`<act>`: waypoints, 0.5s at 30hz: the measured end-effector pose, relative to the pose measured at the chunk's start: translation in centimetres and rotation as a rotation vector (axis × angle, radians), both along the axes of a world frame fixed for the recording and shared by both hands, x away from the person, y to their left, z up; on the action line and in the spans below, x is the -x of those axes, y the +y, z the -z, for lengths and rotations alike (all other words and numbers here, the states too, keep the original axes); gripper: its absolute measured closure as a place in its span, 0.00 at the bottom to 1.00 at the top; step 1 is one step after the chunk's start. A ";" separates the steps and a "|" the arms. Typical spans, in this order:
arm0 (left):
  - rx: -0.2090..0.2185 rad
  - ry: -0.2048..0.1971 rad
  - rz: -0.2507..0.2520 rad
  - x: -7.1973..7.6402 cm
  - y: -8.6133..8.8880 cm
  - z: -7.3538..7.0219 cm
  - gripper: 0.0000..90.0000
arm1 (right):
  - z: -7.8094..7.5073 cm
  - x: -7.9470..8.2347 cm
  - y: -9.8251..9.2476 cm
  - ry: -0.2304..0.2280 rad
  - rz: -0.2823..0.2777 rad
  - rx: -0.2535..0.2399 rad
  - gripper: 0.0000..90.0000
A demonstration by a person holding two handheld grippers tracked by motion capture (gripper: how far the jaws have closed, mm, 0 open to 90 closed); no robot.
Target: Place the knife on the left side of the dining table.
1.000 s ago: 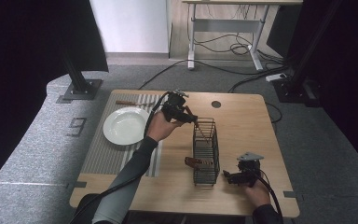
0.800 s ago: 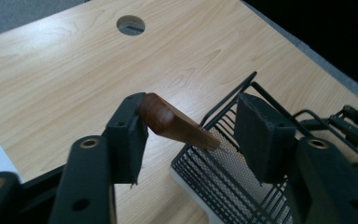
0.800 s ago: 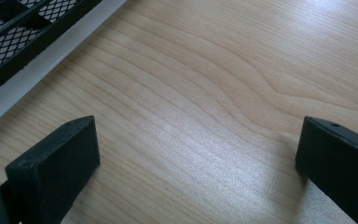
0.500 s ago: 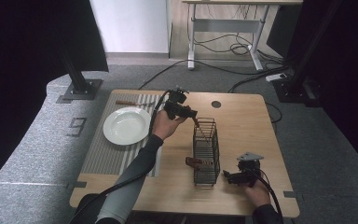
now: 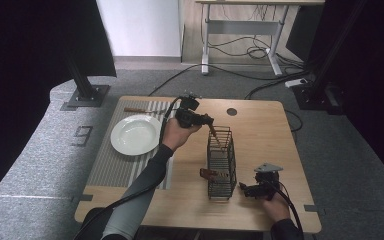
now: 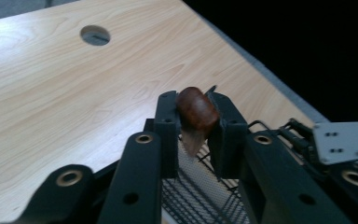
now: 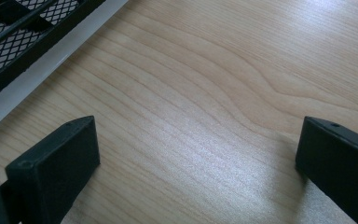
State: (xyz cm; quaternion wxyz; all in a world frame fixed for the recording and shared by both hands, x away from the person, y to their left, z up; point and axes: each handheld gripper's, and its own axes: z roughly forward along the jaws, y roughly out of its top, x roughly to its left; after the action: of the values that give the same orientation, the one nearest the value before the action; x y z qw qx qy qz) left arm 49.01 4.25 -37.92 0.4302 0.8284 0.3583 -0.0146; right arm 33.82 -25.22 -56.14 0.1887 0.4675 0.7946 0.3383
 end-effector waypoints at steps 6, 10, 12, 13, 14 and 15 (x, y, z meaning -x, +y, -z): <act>0.018 -0.035 0.002 0.5 0.2 -0.8 0.88 | 0.0 0.0 0.0 0.000 0.000 0.000 0.00; 0.034 -0.061 0.006 0.9 0.5 -1.5 0.89 | 0.0 0.0 0.0 0.000 0.000 0.000 0.00; 0.037 -0.069 0.004 1.1 0.5 -1.7 0.89 | 0.0 0.0 0.0 0.001 0.001 -0.001 0.00; 0.040 -0.081 0.004 1.3 0.6 -2.0 0.89 | 0.0 0.0 0.0 0.001 0.000 -0.001 0.00; 0.045 -0.088 0.001 1.4 0.7 -2.2 0.89 | 0.0 0.0 0.0 0.000 0.000 -0.001 0.00; 0.049 -0.092 0.002 1.5 0.8 -2.4 0.89 | 0.0 0.0 0.0 0.000 0.000 -0.001 0.00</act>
State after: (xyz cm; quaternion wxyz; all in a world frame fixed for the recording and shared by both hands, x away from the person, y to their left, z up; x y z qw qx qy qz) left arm 47.55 5.06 -35.57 0.4663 0.8178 0.3369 0.0145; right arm 33.82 -25.22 -56.14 0.1885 0.4677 0.7945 0.3384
